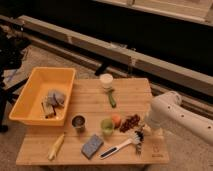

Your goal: Place fork in table surface

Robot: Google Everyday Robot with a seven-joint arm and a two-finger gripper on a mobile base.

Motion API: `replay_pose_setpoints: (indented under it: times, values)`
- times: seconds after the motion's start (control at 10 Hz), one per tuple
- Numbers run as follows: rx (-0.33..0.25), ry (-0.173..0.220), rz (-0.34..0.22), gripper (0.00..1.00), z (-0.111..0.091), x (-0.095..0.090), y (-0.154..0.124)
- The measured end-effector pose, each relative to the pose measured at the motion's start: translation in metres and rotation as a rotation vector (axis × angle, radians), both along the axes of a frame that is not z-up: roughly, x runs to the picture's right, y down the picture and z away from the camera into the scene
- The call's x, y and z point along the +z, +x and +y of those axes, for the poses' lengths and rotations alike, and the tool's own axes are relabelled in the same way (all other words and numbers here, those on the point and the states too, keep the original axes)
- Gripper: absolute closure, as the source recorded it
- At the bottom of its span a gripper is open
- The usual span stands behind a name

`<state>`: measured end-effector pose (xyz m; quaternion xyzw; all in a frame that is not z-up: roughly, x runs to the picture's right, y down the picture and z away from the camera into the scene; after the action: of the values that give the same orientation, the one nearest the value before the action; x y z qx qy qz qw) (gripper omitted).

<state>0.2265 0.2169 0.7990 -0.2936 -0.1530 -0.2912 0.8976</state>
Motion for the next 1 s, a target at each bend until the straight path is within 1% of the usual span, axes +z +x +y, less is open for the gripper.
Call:
replay_pose_setpoints:
  times: [0.3, 0.6, 0.8, 1.0]
  values:
    - [-0.031, 0.004, 0.02, 0.35, 0.005, 0.015, 0.0]
    - [-0.067, 0.003, 0.043, 0.35, 0.01, 0.025, 0.002]
    - [-0.083, 0.005, 0.061, 0.35, 0.011, 0.027, 0.005]
    - [-0.084, 0.004, 0.061, 0.35, 0.01, 0.025, 0.005]
